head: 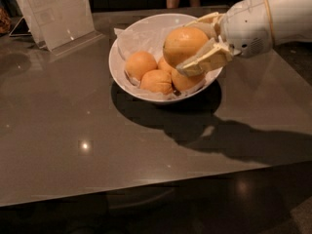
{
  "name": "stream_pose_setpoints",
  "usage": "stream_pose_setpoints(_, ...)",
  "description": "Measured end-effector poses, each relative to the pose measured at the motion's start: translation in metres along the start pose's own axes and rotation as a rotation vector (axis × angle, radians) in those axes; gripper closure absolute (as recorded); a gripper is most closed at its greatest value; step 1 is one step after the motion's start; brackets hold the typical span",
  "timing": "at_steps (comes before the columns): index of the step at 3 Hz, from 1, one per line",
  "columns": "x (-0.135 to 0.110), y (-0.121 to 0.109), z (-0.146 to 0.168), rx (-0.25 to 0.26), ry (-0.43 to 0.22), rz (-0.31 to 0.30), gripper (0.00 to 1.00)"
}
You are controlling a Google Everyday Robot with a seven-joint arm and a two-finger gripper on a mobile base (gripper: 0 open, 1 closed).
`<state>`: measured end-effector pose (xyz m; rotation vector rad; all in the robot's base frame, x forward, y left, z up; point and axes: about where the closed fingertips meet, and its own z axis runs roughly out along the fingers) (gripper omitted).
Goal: Pick orange from white bowl
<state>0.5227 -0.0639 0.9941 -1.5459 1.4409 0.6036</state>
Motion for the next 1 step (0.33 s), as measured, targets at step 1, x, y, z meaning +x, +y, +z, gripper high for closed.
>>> stream_pose_setpoints(1, 0.0077, 0.0044, -0.0046, 0.005, 0.007, 0.016, 1.0)
